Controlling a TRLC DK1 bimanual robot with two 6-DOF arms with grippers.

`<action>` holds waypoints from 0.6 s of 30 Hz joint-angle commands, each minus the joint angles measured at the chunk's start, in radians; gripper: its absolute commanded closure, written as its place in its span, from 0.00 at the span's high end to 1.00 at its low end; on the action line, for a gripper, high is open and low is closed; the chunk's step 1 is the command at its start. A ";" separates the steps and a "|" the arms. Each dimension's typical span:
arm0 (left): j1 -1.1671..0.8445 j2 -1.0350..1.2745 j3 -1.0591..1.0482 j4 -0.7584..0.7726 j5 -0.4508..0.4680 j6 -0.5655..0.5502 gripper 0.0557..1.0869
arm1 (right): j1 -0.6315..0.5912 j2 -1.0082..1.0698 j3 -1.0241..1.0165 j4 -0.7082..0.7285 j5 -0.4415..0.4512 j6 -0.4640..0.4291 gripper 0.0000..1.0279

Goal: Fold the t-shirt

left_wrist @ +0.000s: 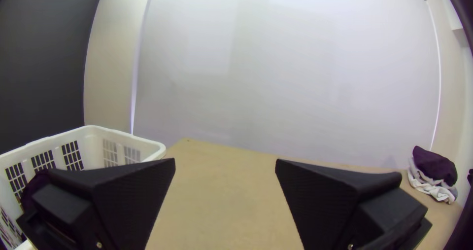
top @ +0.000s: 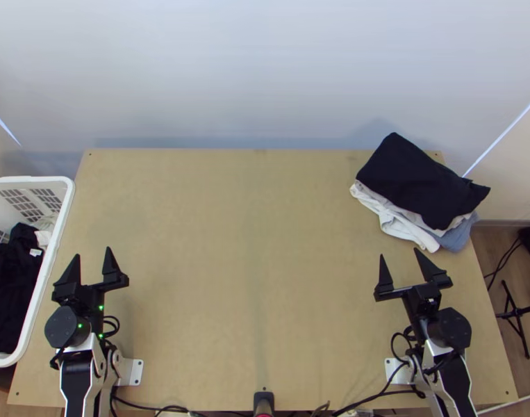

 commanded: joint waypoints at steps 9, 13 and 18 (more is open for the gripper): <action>0.000 0.000 0.000 0.000 0.000 0.001 0.96 | 0.001 -0.001 0.000 0.000 0.000 0.002 0.96; 0.000 0.000 0.000 0.000 0.000 0.000 0.96 | 0.001 -0.001 0.000 0.000 0.000 0.002 0.96; -0.003 0.000 0.000 -0.004 0.015 0.001 0.96 | 0.001 0.001 0.000 0.000 0.000 0.002 0.96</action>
